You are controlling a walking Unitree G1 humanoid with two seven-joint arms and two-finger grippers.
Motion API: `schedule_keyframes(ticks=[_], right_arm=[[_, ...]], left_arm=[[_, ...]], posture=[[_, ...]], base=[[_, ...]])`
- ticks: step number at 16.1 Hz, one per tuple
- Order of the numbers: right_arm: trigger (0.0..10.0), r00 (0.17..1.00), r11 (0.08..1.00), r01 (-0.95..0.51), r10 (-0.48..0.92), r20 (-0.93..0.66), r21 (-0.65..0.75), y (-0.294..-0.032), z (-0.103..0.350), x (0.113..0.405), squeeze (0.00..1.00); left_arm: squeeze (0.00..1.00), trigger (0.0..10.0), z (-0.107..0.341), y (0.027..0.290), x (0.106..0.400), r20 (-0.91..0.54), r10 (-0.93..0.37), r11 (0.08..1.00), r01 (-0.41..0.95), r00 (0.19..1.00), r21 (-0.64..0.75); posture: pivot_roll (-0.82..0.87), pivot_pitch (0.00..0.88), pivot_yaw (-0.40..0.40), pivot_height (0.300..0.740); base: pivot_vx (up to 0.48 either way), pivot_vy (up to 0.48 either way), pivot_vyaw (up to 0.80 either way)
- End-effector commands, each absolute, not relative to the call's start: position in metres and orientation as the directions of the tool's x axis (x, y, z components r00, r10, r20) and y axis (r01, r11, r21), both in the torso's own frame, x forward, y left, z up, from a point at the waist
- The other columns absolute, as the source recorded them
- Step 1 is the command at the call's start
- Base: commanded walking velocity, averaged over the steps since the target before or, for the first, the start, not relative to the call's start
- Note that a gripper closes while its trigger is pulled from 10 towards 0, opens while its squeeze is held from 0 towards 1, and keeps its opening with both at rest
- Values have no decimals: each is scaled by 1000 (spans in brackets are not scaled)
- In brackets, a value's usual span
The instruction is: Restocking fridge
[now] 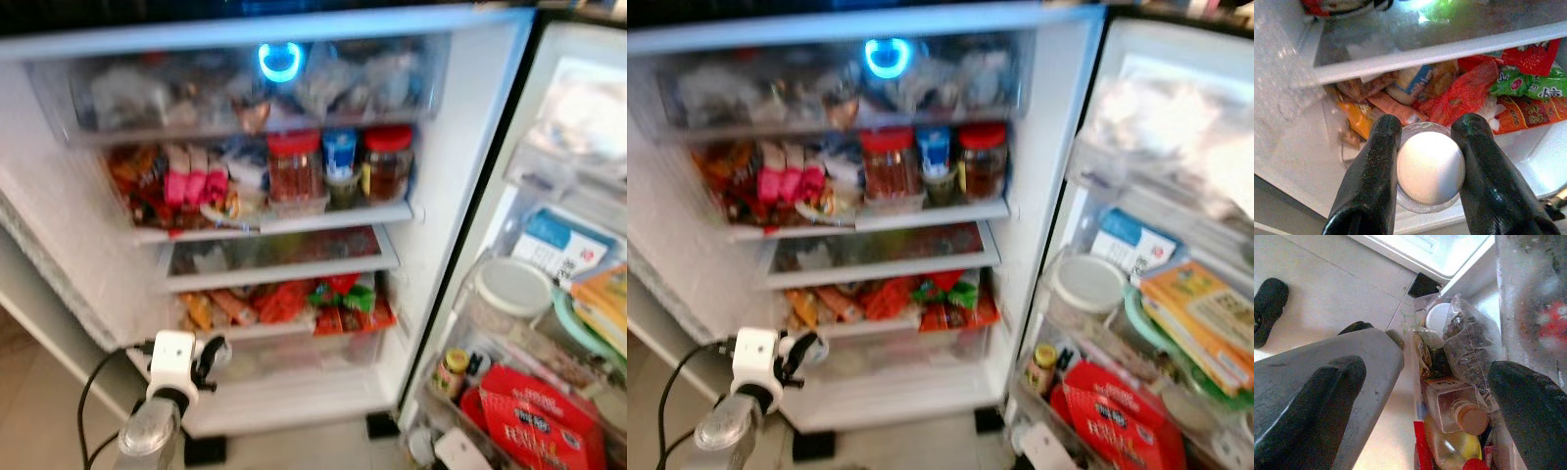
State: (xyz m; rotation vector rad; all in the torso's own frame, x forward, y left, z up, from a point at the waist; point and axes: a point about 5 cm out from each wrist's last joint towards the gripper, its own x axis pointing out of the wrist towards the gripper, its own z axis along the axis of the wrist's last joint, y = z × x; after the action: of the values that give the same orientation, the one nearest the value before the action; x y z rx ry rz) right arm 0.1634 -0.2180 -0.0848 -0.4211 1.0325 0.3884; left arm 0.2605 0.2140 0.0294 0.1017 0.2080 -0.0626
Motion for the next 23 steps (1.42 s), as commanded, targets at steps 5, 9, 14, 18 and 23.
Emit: schedule_keyframes(ticks=[5, 9, 14, 18, 23], right_arm=[[10000, 351, 826, -557, 141, -926, -85, -211, -96, 140, 0], [10000, 358, 845, -529, 145, -923, -73, -210, -96, 140, 0], [10000, 353, 846, -529, 148, -924, -66, -210, -96, 140, 0], [10000, 348, 847, -528, 153, -925, -58, -209, -96, 139, 0], [10000, 339, 849, -526, 155, -928, -50, -209, -97, 138, 0]], left_arm=[[0, 10000, 31, 213, 262, -203, -61, 988, 88, 977, 127], [0, 10000, 32, 213, 265, -198, -65, 987, 93, 978, 135], [0, 10000, 36, 213, 268, -189, -98, 967, 138, 977, 215], [0, 10000, 42, 213, 269, -175, -138, 906, 196, 975, 374], [0, 10000, 61, 206, 273, -175, -271, 677, 316, 947, 665]], posture=[[-82, 0, 54, 653], [-86, 0, 57, 653], [-86, 0, 58, 653], [-86, 0, 64, 653], [-84, 0, 65, 653]], base=[[329, 0, 248], [330, 0, 200], [330, 0, 0], [219, 0, 0], [0, 0, 0]])
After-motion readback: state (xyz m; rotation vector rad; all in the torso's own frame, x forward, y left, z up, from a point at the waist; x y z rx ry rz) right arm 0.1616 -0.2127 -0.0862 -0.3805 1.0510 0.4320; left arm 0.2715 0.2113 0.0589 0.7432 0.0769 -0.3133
